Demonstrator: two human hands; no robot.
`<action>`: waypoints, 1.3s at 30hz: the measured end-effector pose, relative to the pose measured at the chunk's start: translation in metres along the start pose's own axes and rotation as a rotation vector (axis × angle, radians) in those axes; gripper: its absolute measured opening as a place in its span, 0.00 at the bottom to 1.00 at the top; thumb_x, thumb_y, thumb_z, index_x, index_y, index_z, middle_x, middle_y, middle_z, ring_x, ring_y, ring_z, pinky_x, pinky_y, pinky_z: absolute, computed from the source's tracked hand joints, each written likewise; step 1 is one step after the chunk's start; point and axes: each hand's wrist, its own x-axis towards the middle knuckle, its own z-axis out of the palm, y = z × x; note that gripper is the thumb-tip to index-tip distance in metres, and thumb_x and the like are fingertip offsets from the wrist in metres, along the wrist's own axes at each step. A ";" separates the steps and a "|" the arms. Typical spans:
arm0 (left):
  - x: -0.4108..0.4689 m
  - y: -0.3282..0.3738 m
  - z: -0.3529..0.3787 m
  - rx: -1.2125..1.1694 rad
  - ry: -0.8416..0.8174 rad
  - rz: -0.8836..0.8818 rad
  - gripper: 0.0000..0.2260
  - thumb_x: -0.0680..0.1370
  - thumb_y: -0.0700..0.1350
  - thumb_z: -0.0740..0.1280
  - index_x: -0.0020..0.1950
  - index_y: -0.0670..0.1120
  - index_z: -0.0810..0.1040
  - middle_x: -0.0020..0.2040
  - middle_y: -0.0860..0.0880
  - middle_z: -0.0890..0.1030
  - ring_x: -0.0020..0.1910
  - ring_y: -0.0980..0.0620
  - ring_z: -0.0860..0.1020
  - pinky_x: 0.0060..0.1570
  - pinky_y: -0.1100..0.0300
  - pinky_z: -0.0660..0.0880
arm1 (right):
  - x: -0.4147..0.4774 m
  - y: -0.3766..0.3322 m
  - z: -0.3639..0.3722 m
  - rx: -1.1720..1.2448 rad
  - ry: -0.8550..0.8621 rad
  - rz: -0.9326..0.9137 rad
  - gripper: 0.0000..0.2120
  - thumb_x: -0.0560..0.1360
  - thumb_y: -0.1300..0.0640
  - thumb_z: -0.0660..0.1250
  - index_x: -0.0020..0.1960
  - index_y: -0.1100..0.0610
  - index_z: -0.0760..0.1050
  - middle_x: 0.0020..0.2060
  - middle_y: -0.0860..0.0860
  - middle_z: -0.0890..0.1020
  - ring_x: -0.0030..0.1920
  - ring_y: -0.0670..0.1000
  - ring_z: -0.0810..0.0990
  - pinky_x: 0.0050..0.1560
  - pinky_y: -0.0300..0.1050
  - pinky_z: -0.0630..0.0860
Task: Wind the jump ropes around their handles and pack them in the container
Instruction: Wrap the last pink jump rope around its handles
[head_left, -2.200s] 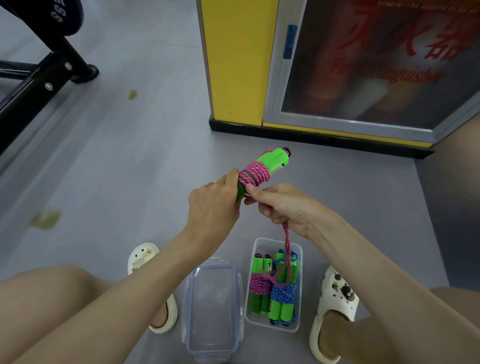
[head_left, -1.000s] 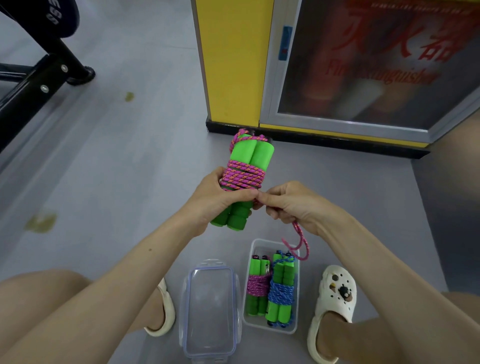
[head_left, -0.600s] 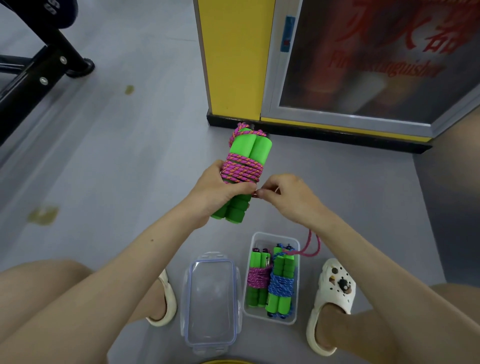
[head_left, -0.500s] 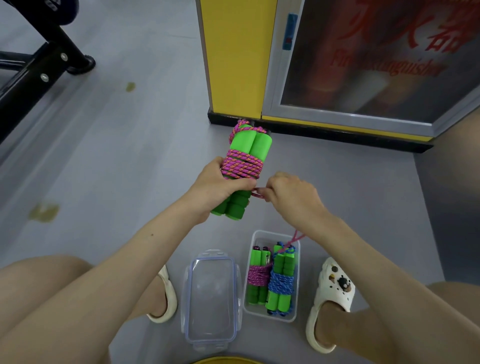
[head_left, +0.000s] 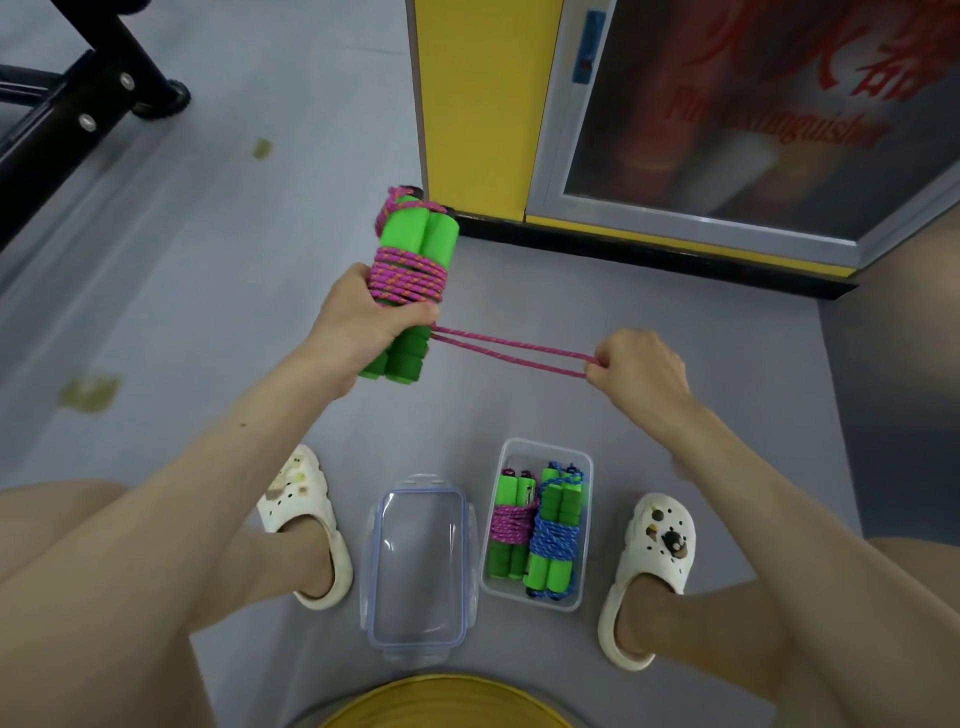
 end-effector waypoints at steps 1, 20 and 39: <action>0.000 0.000 -0.004 -0.003 0.007 -0.006 0.24 0.56 0.50 0.77 0.48 0.51 0.72 0.50 0.42 0.82 0.47 0.38 0.82 0.49 0.38 0.79 | 0.000 0.004 0.000 0.012 -0.005 0.014 0.11 0.75 0.58 0.64 0.35 0.61 0.74 0.31 0.55 0.74 0.35 0.58 0.76 0.36 0.46 0.70; 0.004 -0.020 -0.032 0.407 0.325 0.194 0.20 0.71 0.47 0.74 0.54 0.42 0.67 0.46 0.45 0.74 0.43 0.45 0.73 0.39 0.55 0.68 | -0.011 0.028 0.010 -0.129 0.033 0.204 0.04 0.73 0.66 0.64 0.39 0.62 0.74 0.33 0.53 0.74 0.36 0.56 0.76 0.33 0.43 0.67; 0.009 -0.008 0.011 0.141 0.060 0.092 0.21 0.66 0.45 0.77 0.54 0.46 0.72 0.49 0.46 0.80 0.47 0.47 0.80 0.41 0.55 0.77 | -0.007 0.023 0.006 0.223 -0.104 -0.010 0.12 0.73 0.64 0.61 0.46 0.52 0.80 0.51 0.54 0.81 0.50 0.55 0.79 0.53 0.50 0.77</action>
